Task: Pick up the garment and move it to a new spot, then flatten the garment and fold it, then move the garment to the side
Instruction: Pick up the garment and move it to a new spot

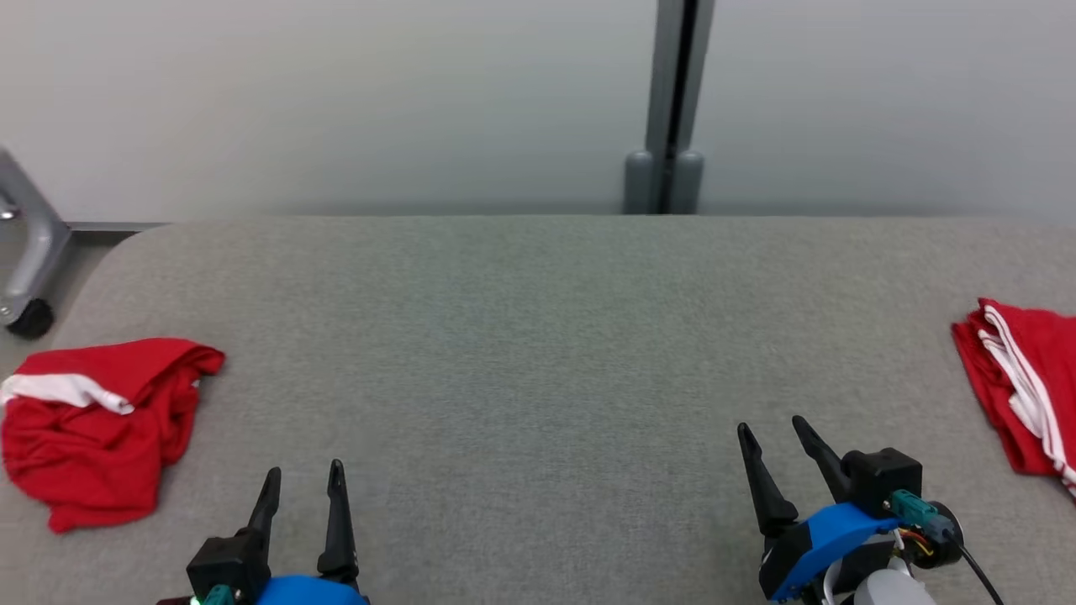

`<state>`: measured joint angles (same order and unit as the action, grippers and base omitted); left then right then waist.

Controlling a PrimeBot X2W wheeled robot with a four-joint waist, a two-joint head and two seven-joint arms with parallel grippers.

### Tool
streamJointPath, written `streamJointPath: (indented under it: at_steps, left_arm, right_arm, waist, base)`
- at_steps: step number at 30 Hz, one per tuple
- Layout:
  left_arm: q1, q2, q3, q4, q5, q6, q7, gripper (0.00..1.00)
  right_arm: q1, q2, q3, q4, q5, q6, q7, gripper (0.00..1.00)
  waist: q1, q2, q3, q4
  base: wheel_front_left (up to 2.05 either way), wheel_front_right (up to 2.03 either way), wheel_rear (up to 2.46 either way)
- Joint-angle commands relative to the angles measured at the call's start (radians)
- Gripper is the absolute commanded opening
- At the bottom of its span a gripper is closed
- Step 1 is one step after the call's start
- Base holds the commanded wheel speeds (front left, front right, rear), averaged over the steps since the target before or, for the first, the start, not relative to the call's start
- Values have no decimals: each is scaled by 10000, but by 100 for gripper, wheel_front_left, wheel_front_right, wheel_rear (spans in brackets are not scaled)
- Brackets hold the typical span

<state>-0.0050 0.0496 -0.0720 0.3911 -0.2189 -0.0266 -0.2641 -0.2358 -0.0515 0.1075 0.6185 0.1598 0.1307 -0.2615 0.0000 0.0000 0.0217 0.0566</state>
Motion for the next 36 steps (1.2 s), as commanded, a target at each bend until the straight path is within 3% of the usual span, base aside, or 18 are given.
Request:
streamJointPath:
  at_steps: [1,10,16,20,26,31,36]
  left_arm:
    - [-83,17,33,25,-36,40,-2,100]
    - [376,13,545,135,-183,265,-3,100]
    - [647,11,1141,183,-306,388,-1,100]
    - [510,9,1303,248,-495,372,-1,100]
    - [-374,47,1788,940,-817,-124,-1,100]
    - [-1502,487,2116,1553,-879,-530,-1,100]
    - [-3386,1465,2097,2438,-1151,-819,588,100]
  right_arm:
    - [-3,7,33,-31,-19,-1,-45,100]
    - [-83,-2,491,36,236,-1,-44,100]
    - [-284,-10,979,151,389,-1,-46,100]
    - [-262,-9,1061,260,399,-1,-44,100]
    - [-449,-8,1040,374,188,-1,-46,100]
    - [-666,-8,953,451,-46,-1,-46,100]
    - [-958,-23,873,310,-430,0,-46,100]
  waist:
    - [0,0,288,606]
    - [0,0,226,2753]
    - [0,0,222,3412]
    - [0,0,232,3538]
    - [0,0,544,3344]
    - [0,0,966,3095]
    - [0,0,1628,2775]
  base:
    - [0,0,0]
    - [0,0,0]
    - [0,0,0]
    - [0,0,0]
    - [0,0,0]
    - [0,0,0]
    - [0,0,0]
